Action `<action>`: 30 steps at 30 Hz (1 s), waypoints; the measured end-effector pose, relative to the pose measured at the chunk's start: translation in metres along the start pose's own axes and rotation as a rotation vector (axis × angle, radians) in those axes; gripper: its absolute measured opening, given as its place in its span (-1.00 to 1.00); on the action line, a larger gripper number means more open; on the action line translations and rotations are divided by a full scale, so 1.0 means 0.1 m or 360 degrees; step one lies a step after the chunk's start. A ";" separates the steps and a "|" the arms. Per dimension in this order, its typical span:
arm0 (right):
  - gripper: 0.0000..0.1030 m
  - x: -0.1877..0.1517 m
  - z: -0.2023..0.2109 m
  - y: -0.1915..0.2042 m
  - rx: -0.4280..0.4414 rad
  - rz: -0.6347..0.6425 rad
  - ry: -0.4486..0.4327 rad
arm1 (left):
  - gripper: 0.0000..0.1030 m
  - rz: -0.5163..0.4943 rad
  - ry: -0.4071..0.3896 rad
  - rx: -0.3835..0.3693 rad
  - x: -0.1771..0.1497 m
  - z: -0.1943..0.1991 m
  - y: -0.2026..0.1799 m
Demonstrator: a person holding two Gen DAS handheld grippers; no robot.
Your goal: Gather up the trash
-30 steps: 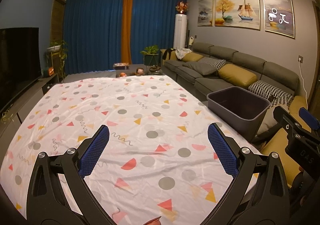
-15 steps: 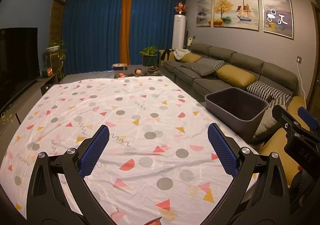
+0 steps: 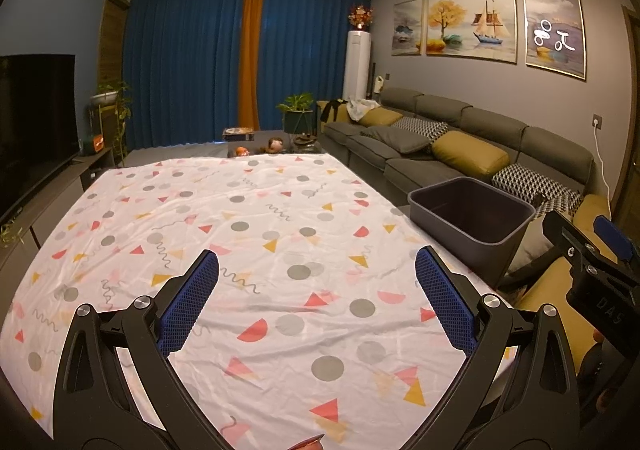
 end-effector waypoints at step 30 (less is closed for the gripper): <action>0.89 0.01 0.01 0.01 -0.0002 -0.0008 -0.0007 | 0.88 0.0026 -0.0007 -0.0012 0.03 0.04 0.02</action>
Point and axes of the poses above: each gripper's, at about its wrist camera, not at the fingertips, and z roughly against the way its jaws point, y to its left, x to its top, the point moved 3 cm from there along -z, roughly the way its jaws point, and after that the axes turned 7 degrees about x, right-handed, at the moved point
